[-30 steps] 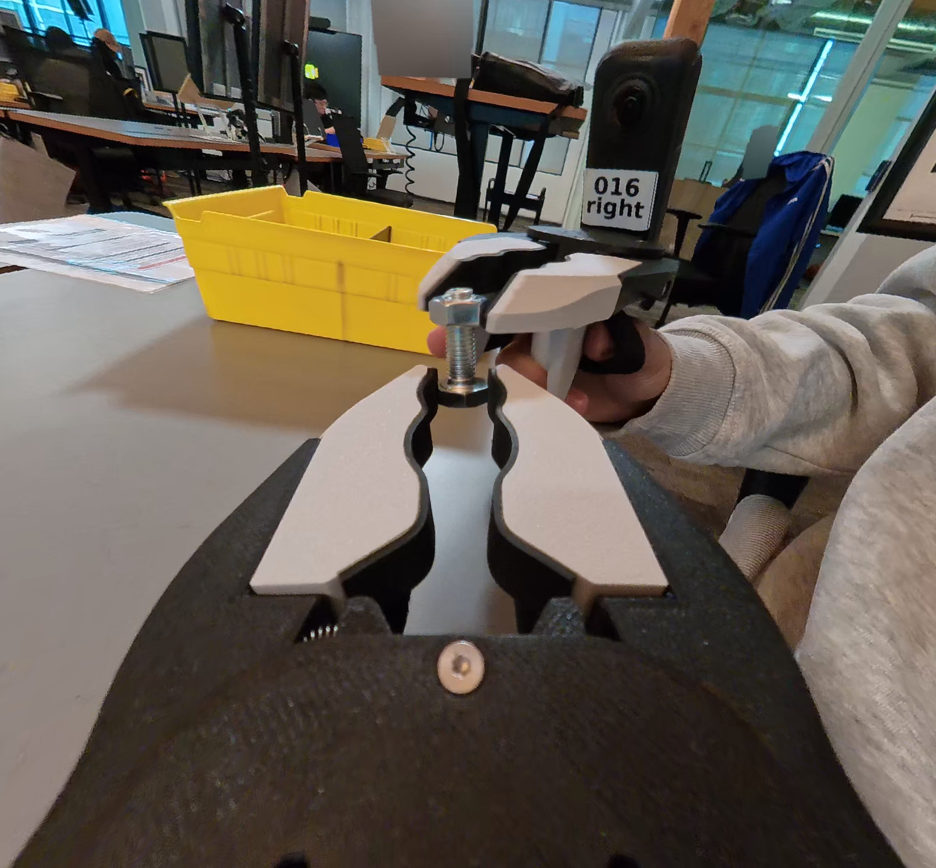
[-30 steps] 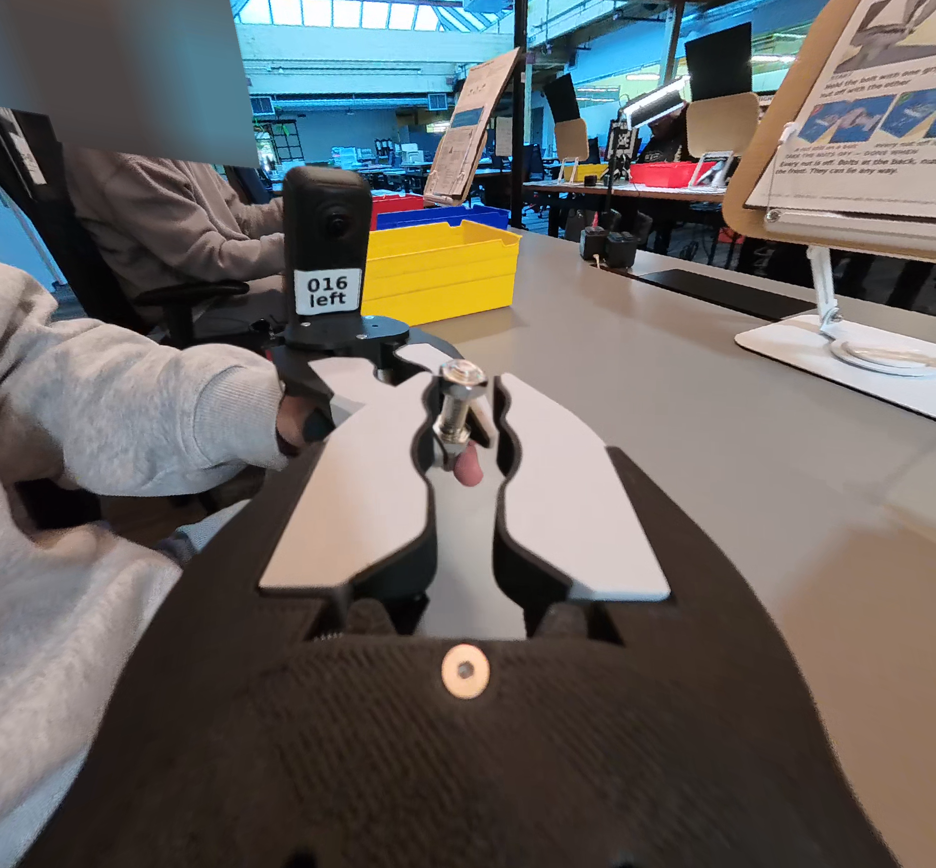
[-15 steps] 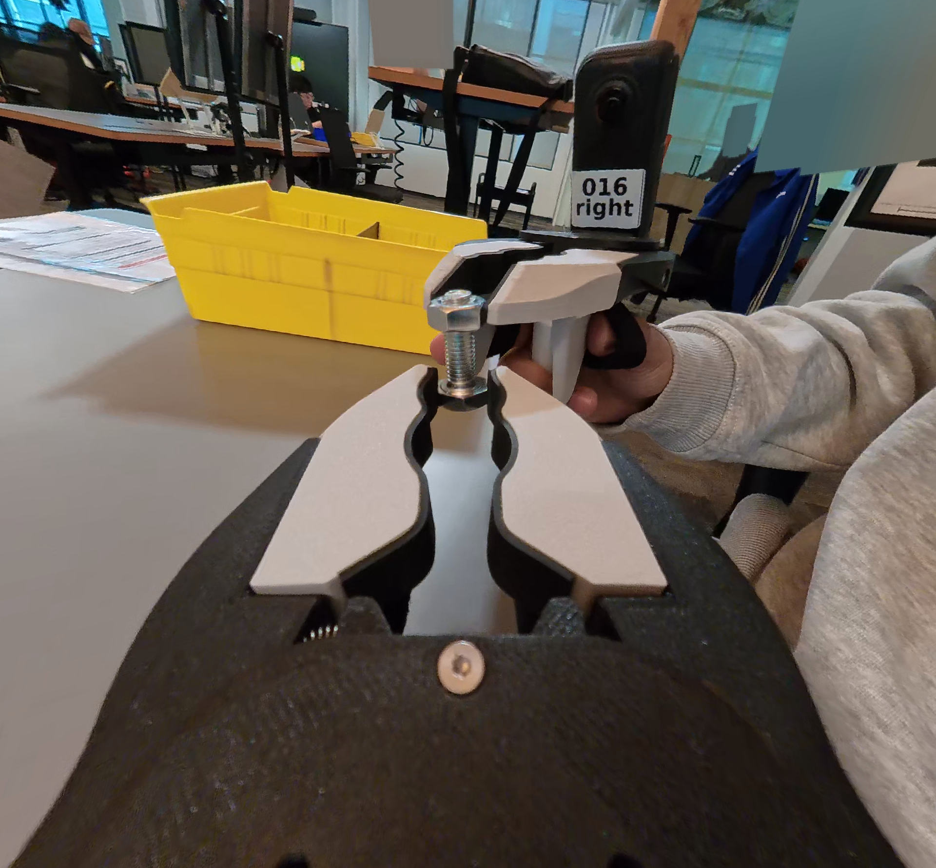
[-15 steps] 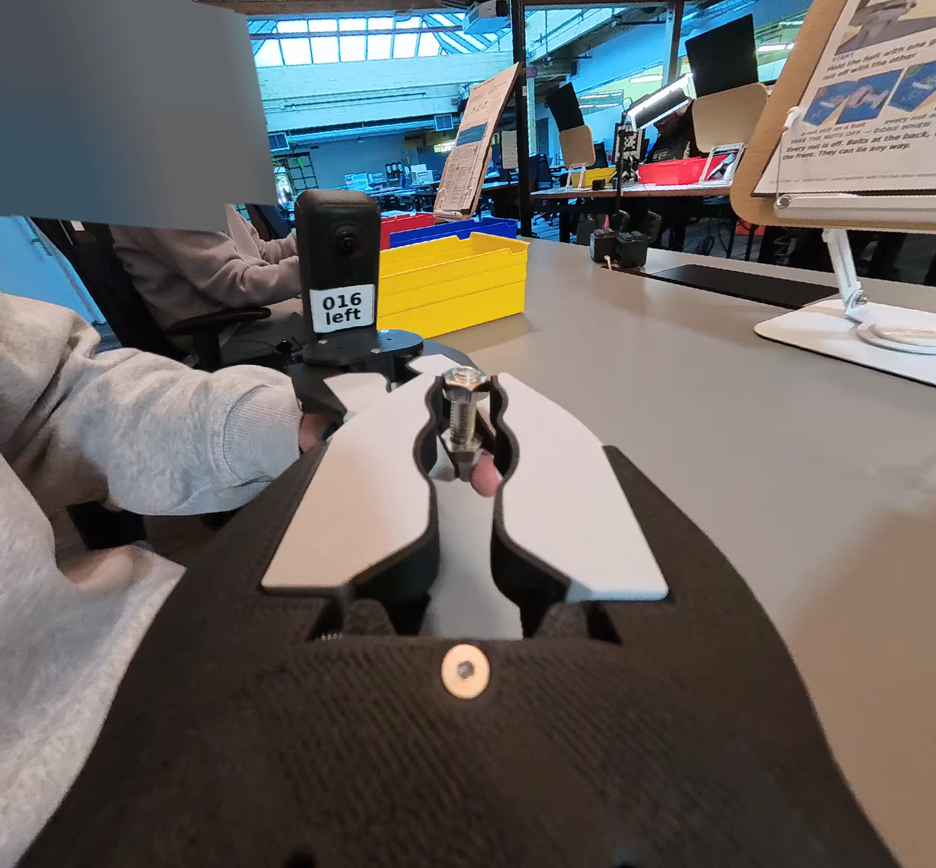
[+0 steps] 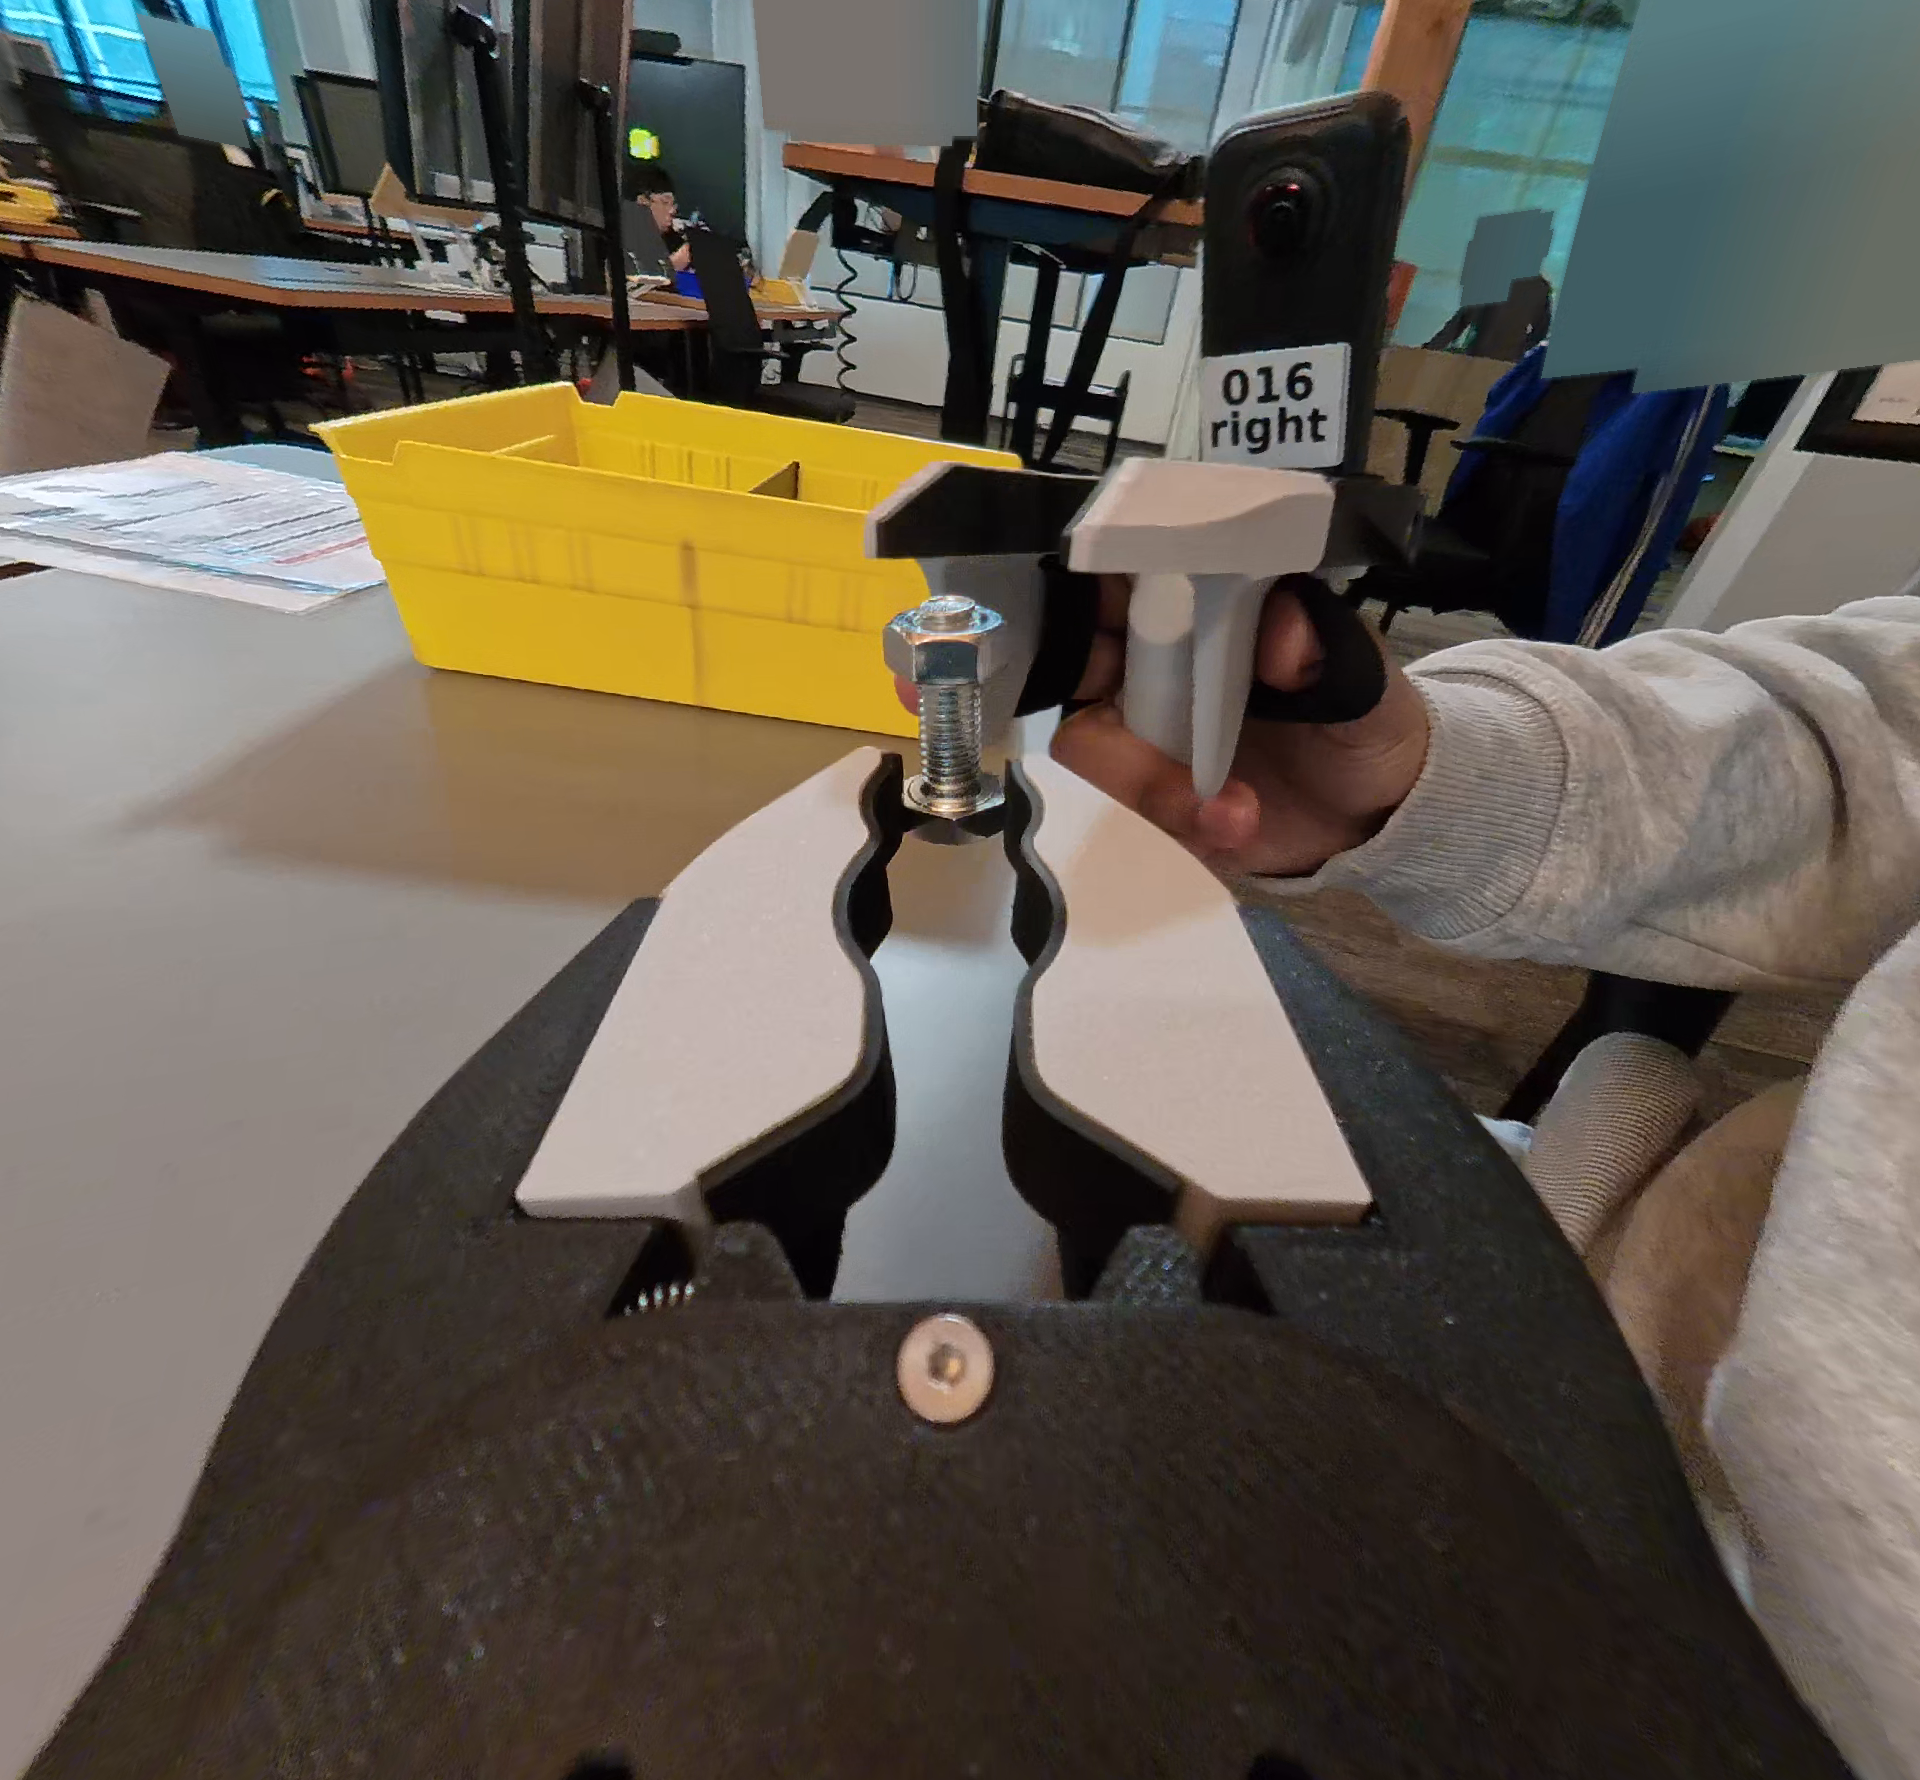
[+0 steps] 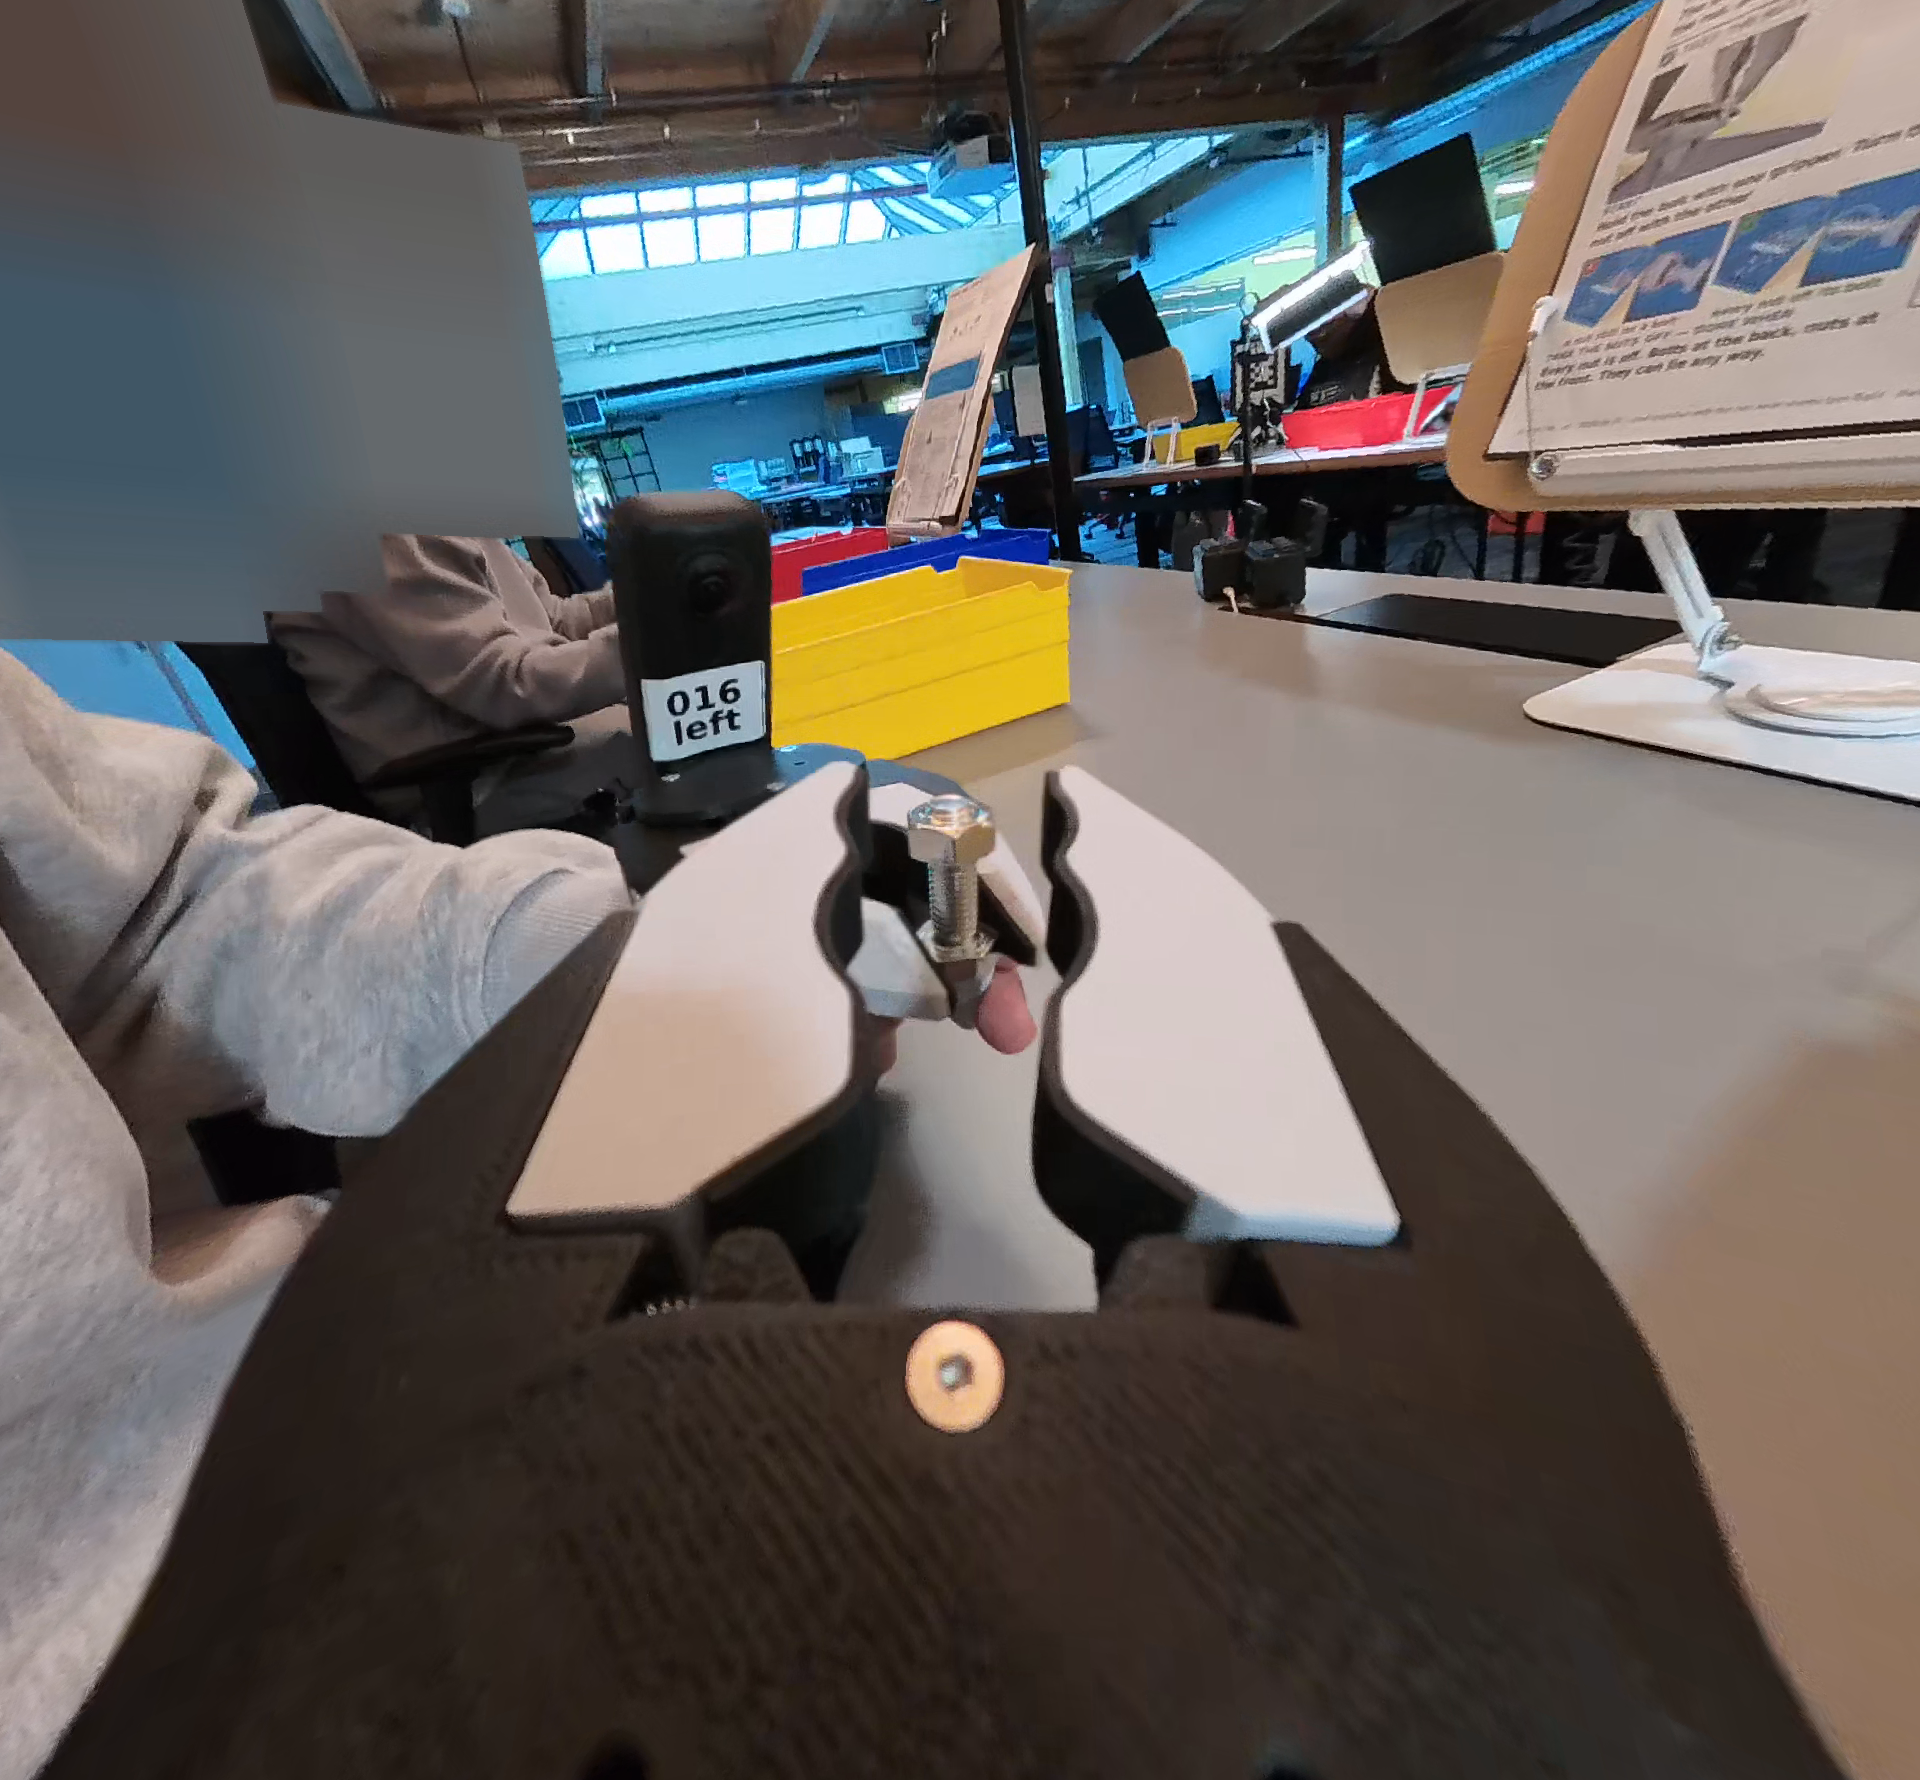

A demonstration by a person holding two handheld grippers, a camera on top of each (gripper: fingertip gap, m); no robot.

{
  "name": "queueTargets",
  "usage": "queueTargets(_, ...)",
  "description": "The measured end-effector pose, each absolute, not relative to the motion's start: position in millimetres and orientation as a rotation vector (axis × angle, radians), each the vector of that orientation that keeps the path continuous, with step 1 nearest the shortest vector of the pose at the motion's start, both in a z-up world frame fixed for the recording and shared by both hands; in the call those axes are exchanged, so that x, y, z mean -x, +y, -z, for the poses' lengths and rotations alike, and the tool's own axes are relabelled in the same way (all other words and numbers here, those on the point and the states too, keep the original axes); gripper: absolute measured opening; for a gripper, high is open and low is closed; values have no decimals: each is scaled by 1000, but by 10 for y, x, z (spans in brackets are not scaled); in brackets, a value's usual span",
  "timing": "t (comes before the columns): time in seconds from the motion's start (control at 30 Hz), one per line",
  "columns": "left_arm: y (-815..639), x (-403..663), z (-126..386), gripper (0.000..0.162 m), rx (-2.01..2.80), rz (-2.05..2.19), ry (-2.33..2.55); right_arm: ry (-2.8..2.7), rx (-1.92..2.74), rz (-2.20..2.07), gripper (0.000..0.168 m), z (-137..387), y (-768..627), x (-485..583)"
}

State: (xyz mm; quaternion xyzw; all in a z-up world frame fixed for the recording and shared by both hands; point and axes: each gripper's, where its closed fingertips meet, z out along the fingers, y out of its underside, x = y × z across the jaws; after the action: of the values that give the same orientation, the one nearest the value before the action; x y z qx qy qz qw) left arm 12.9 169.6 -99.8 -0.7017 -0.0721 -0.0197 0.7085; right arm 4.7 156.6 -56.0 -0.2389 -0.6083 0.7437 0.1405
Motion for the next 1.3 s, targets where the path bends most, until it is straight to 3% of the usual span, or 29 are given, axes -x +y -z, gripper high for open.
queueTargets(0.37,1605,88,987,19,1538,-91,-261,-1781,634,-2097,38,598,1368,-1)
queueTargets(0.7,1612,-45,935,20,1532,-78,-210,-1737,628,-1960,28,575,1492,4)
queueTargets(0.83,1598,-34,906,20,1526,-80,-204,-1702,700,-1911,16,594,1670,104)
queueTargets(1.13,1613,-82,890,19,1514,-19,-194,-1746,584,-2006,28,545,1535,-52)
queueTargets(1.3,1632,-176,895,20,1520,19,-149,-1744,593,-2016,22,532,1571,-65)
